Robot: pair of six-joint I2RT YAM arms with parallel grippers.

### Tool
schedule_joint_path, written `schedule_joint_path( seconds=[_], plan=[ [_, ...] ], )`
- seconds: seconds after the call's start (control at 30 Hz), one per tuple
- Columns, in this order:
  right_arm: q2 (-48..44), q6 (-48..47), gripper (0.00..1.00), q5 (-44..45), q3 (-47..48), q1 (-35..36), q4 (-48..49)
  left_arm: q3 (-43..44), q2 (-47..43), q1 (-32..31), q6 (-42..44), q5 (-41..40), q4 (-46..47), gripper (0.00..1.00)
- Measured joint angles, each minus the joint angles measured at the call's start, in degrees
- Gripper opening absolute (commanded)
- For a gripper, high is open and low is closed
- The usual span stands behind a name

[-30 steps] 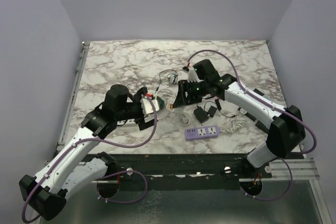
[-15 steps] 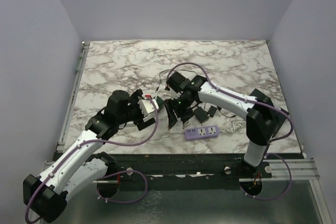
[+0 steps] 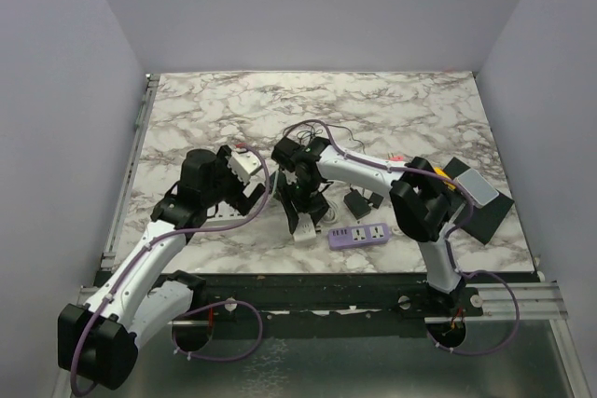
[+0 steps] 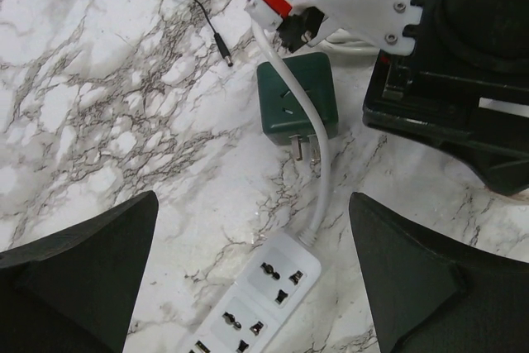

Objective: Insert the plug
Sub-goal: Place the socket at the center of the board, then pick up the plug from the center of the board.

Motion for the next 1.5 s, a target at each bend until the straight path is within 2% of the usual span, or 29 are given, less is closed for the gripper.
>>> schedule_joint_path(
  seconds=[0.07,0.23,0.3,0.33,0.57,0.7,0.77,0.87,0.9,1.07,1.17,1.27,1.4,1.5],
  plan=[
    [1.0,0.1,0.48,0.2,1.9,0.5,-0.3,0.4,0.0,0.1,-0.3,0.1,0.1,0.99],
    [1.7,0.6,0.79,2.4,5.3,1.0,-1.2,2.1,0.4,0.1,-1.3,0.2,-0.2,0.99],
    [1.7,0.8,0.97,3.4,7.3,1.0,-1.6,2.9,0.5,0.1,-1.5,0.3,-0.2,0.99],
    [1.6,0.9,0.99,3.7,8.4,1.0,-1.8,3.4,0.5,0.1,-1.6,0.4,-0.2,0.99],
    [-0.9,1.0,1.0,5.3,10.9,0.6,-2.1,7.0,2.0,0.2,-3.6,1.3,-0.3,0.99],
    [-4.6,0.9,1.0,5.9,7.1,-0.8,-1.6,7.3,2.0,0.2,-4.4,1.5,-0.2,0.99],
    [-8.5,0.9,0.92,6.4,3.1,-3.0,-1.0,7.3,2.0,0.2,-4.6,1.5,-0.2,0.99],
    [-15.1,1.0,0.84,8.7,-2.5,-8.4,0.3,7.4,2.0,0.2,-4.6,1.5,-0.2,0.99],
    [-17.5,0.9,0.82,9.9,-4.6,-13.6,1.4,7.6,2.1,0.2,-4.7,1.5,-0.3,0.99],
    [-25.4,0.9,0.83,16.2,-14.1,-31.8,7.9,9.3,3.3,0.2,-4.9,1.9,-0.3,0.99],
    [-25.1,0.9,0.84,16.7,-19.7,-38.6,13.0,10.1,4.1,0.2,-4.9,2.6,-0.2,0.99],
    [-22.9,0.3,0.88,15.8,-22.7,-42.1,16.8,10.4,4.6,0.2,-4.9,3.2,-0.2,0.99],
    [-17.3,-1.1,0.99,14.3,-22.4,-44.1,21.5,10.6,5.3,0.2,-4.9,4.5,-0.2,0.99],
    [-13.8,-2.6,1.0,13.9,-21.5,-44.1,24.0,11.0,5.8,0.2,-4.8,5.1,-0.5,0.99]
  ],
)
